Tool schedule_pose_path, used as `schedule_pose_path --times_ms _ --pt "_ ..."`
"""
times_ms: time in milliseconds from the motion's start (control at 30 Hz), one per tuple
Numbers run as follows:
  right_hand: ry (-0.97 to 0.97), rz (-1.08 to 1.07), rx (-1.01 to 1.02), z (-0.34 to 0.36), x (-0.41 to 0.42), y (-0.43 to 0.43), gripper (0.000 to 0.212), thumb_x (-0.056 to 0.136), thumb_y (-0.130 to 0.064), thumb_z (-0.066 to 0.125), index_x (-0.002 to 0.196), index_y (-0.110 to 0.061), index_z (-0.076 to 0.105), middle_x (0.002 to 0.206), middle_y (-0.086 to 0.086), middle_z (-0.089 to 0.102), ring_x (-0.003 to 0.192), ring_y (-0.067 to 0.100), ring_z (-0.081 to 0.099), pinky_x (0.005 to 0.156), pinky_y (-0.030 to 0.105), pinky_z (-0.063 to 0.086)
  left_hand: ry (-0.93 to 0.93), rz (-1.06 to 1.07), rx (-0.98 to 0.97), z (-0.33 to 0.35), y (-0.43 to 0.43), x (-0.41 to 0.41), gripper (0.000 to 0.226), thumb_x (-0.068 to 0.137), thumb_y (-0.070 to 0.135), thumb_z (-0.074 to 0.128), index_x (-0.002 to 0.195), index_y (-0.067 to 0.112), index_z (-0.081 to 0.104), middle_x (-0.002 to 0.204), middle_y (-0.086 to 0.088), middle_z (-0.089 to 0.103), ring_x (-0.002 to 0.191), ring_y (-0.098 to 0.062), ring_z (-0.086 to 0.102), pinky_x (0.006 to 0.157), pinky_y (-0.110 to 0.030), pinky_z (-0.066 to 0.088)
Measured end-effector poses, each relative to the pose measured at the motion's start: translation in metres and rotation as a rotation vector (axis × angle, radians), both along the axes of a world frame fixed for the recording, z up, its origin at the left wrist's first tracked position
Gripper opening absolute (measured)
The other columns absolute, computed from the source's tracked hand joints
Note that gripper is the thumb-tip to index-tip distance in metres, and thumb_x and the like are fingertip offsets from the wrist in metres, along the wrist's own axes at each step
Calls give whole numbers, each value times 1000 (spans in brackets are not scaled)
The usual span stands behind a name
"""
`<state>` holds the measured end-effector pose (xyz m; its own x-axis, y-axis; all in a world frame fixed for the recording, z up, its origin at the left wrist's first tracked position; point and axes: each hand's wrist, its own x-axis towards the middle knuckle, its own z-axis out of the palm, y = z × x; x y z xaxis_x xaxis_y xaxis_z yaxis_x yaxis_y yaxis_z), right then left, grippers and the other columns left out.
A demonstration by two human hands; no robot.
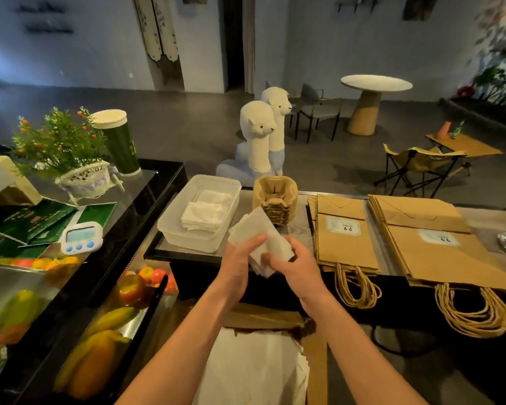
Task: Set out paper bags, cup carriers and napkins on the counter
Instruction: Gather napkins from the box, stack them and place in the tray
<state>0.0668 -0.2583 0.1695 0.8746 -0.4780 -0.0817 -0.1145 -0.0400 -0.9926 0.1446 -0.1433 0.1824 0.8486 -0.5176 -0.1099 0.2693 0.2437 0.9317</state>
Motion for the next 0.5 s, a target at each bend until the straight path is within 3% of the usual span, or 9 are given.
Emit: schedule_pose_path --times_ms 100,267,400,500 --pt "-33 -5 -226 17 9 -19 36 90 -20 75 119 -33 60 107 -15 62 94 -4 59 64 11 49 -139 -25 89 7 -2 19 50 82 32 81 127 29 61 118 2 70 110 -16 67 81 -30 58" --pt "-9 -50 -655 15 33 -43 34 89 -25 75 119 -32 64 109 -18 59 98 -1 52 78 18 44 -325 -12 212 -3 -8 44 48 85 9 79 126 25 60 113 3 70 103 -9 68 73 -16 56" --pt "79 -4 -714 -7 41 -45 47 90 -27 72 134 -30 54 121 -18 47 116 6 45 102 33 46 -371 -68 318 -23 -14 53 69 80 13 86 136 32 50 124 9 62 109 -1 64 86 -26 59" --pt "173 21 -665 -23 43 -41 71 90 -24 72 150 -30 35 141 -9 40 132 13 39 114 36 39 -403 -59 376 -34 -17 52 73 83 8 80 140 33 43 127 17 54 111 0 58 79 -14 55"
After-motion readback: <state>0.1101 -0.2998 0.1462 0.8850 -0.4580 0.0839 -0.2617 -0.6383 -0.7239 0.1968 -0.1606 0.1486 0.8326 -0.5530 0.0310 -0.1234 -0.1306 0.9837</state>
